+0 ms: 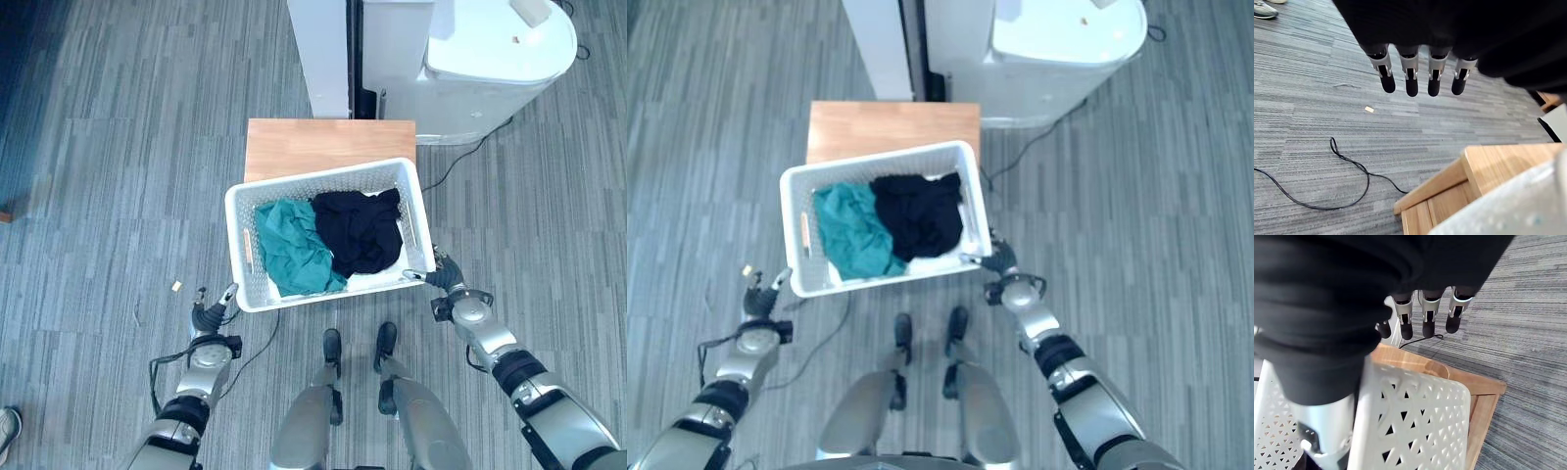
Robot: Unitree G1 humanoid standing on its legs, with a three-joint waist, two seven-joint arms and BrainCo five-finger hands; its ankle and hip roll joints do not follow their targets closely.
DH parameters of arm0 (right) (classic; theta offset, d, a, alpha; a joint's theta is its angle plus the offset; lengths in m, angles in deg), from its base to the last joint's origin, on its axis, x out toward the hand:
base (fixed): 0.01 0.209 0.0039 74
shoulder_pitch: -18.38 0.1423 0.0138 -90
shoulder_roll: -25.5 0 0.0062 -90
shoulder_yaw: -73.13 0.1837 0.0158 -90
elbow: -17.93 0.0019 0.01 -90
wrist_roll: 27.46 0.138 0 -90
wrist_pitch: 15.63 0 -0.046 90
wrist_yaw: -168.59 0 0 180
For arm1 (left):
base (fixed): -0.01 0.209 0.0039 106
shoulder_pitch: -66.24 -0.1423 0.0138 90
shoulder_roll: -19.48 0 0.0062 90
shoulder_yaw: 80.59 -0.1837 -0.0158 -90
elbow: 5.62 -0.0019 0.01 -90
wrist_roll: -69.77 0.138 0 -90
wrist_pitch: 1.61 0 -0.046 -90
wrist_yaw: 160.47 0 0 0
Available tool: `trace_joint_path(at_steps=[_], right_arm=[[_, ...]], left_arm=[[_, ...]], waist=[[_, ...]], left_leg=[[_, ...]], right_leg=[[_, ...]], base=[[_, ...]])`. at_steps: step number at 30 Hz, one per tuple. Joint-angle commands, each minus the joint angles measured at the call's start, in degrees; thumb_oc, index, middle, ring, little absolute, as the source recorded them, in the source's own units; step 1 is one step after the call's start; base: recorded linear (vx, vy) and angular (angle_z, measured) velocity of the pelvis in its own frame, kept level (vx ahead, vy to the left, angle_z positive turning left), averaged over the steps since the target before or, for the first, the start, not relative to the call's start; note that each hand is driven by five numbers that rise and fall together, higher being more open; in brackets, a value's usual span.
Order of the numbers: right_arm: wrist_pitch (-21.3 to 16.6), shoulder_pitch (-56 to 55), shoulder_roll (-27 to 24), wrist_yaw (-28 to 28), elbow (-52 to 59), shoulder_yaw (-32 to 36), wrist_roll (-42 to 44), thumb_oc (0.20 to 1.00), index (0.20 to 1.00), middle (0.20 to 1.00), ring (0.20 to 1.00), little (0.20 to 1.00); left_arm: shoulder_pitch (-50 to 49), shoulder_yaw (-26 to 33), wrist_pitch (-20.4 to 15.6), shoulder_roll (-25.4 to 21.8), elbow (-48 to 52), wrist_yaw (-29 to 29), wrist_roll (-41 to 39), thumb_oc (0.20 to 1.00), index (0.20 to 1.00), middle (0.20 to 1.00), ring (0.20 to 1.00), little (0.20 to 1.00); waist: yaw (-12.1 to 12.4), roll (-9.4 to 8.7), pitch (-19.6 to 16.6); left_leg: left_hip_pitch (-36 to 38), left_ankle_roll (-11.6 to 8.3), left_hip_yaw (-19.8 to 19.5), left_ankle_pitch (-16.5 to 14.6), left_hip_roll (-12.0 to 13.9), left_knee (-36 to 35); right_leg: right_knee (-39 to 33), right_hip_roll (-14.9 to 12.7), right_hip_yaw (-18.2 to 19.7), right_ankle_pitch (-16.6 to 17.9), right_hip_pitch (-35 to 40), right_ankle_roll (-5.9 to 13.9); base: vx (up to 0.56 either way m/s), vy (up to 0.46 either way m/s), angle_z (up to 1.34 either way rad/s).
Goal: Grab the laundry basket,head to the washer,open it,put in the laundry and shut it.
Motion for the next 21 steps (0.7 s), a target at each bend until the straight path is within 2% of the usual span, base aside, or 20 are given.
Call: trace_joint_path(at_steps=[1,2,3,4,7,9,16,19,21], right_arm=[[-0.9,1.54,3.4,0.52,-0.62,-2.7,-0.21,1.0,1.0,1.0,1.0,1.0],[-0.64,3.38,3.33,0.82,-1.7,-3.91,-0.36,0.332,0.332,0.332,0.332,0.332],[-0.67,4.72,3.45,0.95,-2.48,-4.59,-0.66,0.297,0.297,0.297,0.297,0.297],[-0.51,5.43,3.67,1.14,-3.06,-5.07,-0.75,0.2,0.2,0.2,0.2,0.2],[-0.69,6.18,4.14,1.38,-4.15,-5.3,-0.22,0.2,0.2,0.2,0.2,0.2],[-0.75,6.09,4.86,1.53,-4.3,-5.63,0.12,0.2,0.2,0.2,0.2,0.2],[-0.71,3.57,4.68,0.77,-2.96,-4.23,0.06,0.2,0.2,0.2,0.2,0.2],[-0.85,1.74,3.91,0.7,-0.75,-3.09,-0.48,0.2,0.2,0.2,0.2,0.2],[-1.03,-2.81,2.79,0.36,4.74,-0.87,-1.74,0.2,0.2,0.2,0.2,0.2]], left_arm=[[3.72,-1.64,-0.76,-1.08,-1.04,1.43,3.28,1.0,1.0,1.0,1.0,1.0],[7.63,-4.16,-0.24,-1.45,-1.36,2.16,5.27,1.0,1.0,1.0,1.0,1.0],[9.86,-5.49,0.25,-1.26,-2.66,2.57,6.0,1.0,1.0,1.0,1.0,1.0],[11.4,-6.2,0.41,-1.11,-3.42,2.79,6.3,1.0,1.0,1.0,1.0,1.0],[13.32,-8.01,0.27,-1.51,-2.65,2.5,8.07,1.0,1.0,1.0,1.0,1.0],[13.73,-9.63,0.33,-1.56,0.08,2.02,10.26,0.2,0.2,0.2,0.2,0.2],[9.53,-7.4,0.19,-0.21,1.54,1.48,8.95,0.2,0.2,0.2,0.2,0.2],[7.47,-6.45,-0.26,0.15,4.57,1.22,8.63,0.2,0.2,0.2,0.2,0.2],[2.58,-4.79,-1.13,0.52,12.12,0.28,8.86,0.2,0.2,0.2,0.2,0.2]], waist=[[-0.39,-3.79,-0.54],[-0.62,-4.06,-0.06],[-0.77,-4.15,0.06],[-0.89,-4.17,-0.08],[-1.13,-4.04,-0.31],[-1.43,-3.68,-0.38],[-1.51,-3.12,-1.6],[-1.49,-3.07,-2.16],[-1.71,-3.24,-3.29]], left_leg=[[-1.7,-1.5,1.63,-2.2,-1.4,0.5],[-2.93,-1.62,1.73,-1.61,-1.32,0.5],[-3.29,-1.67,1.78,-1.3,-1.27,0.36],[-3.25,-1.7,1.69,-1.07,-1.22,-0.07],[-2.68,-1.9,1.9,-0.8,-1.01,-0.83],[-2.07,-1.83,1.92,-0.94,-0.96,-1.04],[0.28,-1.78,2.31,-1.83,-1.21,-1.3],[1.06,-1.69,2.44,-2.25,-1.32,-1.25],[2.84,-1.41,2.55,-3.41,-1.48,-0.76]], right_leg=[[0.71,-3.13,6.46,-3.65,-1.4,7.02],[0.83,-2.97,6.56,-3.32,-2.56,7.03],[0.91,-2.89,6.5,-3.14,-3.01,7.11],[0.75,-2.81,6.57,-3.14,-2.88,7.13],[0.57,-2.74,6.73,-3.21,-2.66,7.22],[0.75,-2.72,6.89,-3.39,-2.34,7.15],[0.65,-2.72,7.42,-3.7,-0.7,7.11],[0.49,-2.68,7.46,-3.85,0.05,7.13],[0.46,-2.67,7.43,-4.38,2.02,7.27]], base=[[-0.05,-0.015,-0.03],[-0.05,-0.012,-0.07],[-0.04,-0.011,-0.07],[0.0,-0.005,-0.04],[0.0,0.0,0.0],[0.0,0.0,0.0],[0.0,0.002,0.01],[0.01,0.001,0.0],[0.06,0.002,-0.01]])
